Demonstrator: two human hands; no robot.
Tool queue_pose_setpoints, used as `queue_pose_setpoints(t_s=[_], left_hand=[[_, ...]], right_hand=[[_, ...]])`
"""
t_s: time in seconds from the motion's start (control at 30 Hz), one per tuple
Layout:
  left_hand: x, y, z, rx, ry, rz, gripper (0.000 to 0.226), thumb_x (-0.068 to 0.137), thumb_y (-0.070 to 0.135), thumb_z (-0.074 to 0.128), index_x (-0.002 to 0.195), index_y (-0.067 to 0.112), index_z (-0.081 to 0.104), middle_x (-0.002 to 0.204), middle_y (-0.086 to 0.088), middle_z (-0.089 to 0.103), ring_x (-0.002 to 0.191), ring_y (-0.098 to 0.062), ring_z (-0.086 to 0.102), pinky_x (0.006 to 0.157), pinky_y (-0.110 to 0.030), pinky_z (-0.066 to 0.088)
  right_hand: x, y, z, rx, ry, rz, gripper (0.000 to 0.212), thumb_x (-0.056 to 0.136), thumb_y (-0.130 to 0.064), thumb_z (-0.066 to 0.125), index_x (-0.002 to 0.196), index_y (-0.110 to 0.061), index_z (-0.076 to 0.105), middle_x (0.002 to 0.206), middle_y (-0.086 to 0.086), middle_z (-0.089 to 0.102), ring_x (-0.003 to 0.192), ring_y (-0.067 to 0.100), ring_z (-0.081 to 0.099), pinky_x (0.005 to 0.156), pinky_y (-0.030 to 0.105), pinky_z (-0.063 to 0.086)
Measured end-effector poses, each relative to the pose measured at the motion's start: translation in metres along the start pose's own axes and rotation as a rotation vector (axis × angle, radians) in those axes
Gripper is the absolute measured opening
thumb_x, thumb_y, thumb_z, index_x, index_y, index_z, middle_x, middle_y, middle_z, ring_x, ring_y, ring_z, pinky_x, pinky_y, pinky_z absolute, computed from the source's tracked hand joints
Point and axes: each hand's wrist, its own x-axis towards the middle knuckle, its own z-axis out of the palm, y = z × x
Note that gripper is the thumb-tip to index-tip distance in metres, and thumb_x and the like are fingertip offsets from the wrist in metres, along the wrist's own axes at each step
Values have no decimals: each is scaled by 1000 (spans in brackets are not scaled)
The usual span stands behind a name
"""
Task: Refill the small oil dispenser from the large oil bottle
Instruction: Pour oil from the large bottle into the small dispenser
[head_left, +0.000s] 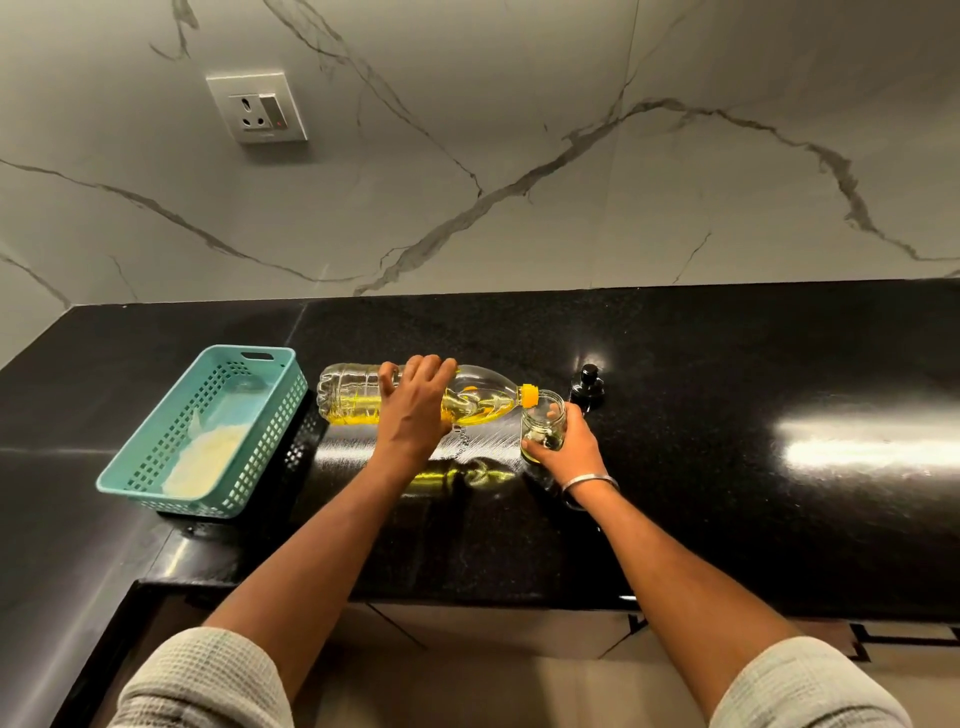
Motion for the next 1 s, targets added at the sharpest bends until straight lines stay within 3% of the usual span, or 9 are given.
queue_pose_setpoints(t_s=[0.53, 1.0], left_hand=[[8, 2, -2, 55, 19, 22, 75, 54, 13, 87, 122, 23, 56, 117, -1, 59, 111, -24, 55, 91, -37, 23], [11, 2, -4, 66, 25, 41, 78, 51, 11, 89, 122, 21, 57, 117, -2, 59, 113, -25, 55, 92, -38, 22]], right_hand=[[-4, -7, -3, 14, -2, 1, 57, 68, -16, 83, 113, -16, 49, 107, 1, 60, 94, 13, 56, 79, 21, 40], [-2, -4, -2, 21, -3, -2, 60, 67, -17, 83, 116, -16, 49, 110, 2, 60, 98, 15, 57, 83, 24, 43]])
